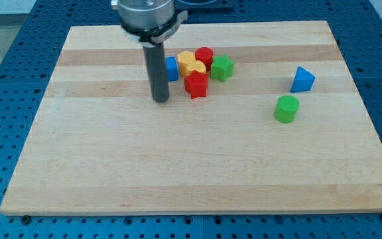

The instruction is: Push the cube into the yellow hexagon

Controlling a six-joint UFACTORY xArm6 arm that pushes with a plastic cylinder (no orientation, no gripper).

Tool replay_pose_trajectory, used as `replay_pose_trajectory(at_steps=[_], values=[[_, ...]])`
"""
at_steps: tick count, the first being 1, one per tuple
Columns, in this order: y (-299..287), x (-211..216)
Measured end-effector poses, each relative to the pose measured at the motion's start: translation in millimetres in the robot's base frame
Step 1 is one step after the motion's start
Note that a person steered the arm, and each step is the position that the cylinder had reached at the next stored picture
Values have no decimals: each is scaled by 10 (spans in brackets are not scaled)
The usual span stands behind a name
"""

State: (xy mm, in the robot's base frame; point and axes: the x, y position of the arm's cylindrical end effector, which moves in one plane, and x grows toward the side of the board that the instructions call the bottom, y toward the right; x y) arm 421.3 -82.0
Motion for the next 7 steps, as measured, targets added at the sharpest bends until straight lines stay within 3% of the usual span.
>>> replay_pose_trajectory(at_steps=[1,2,3,7], values=[[-191,117],[-309,-217],[-371,-908],[-282,-946]])
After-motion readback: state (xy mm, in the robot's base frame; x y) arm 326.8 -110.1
